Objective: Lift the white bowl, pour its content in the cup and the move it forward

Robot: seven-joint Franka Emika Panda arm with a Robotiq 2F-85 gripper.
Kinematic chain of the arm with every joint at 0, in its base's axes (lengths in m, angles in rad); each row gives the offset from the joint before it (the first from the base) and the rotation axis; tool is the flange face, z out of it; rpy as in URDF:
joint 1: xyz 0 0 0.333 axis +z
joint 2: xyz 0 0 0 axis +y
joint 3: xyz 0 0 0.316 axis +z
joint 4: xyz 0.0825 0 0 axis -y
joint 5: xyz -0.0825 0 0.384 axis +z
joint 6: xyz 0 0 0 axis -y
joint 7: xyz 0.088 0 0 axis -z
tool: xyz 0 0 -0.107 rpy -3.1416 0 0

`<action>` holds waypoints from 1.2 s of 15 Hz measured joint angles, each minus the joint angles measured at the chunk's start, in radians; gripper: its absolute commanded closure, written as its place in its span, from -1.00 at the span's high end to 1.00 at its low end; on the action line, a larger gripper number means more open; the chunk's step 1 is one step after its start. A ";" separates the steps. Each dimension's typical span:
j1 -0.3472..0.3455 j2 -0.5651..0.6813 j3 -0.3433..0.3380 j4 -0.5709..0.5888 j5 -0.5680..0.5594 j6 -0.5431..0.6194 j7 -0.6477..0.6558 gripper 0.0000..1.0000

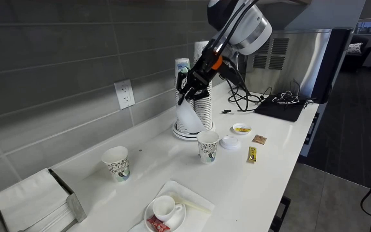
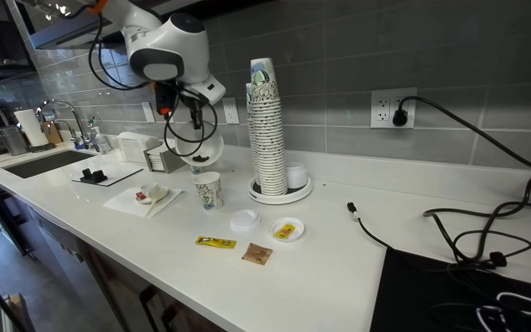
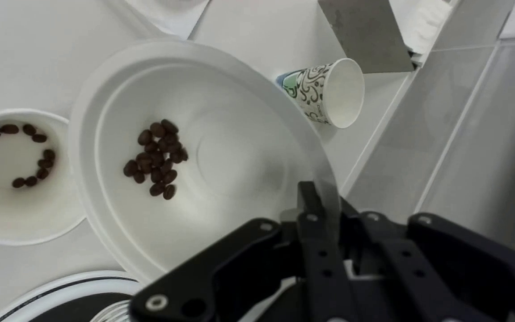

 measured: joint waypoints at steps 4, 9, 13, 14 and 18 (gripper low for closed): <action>-0.007 -0.010 -0.012 -0.005 0.099 -0.020 -0.002 -0.97; -0.015 -0.011 -0.038 -0.009 0.189 -0.043 -0.010 -0.97; -0.034 -0.026 -0.060 -0.025 0.242 -0.118 -0.038 -0.97; -0.038 -0.033 -0.067 -0.035 0.251 -0.139 -0.046 -0.97; -0.057 -0.055 -0.091 -0.068 0.286 -0.238 -0.089 -0.97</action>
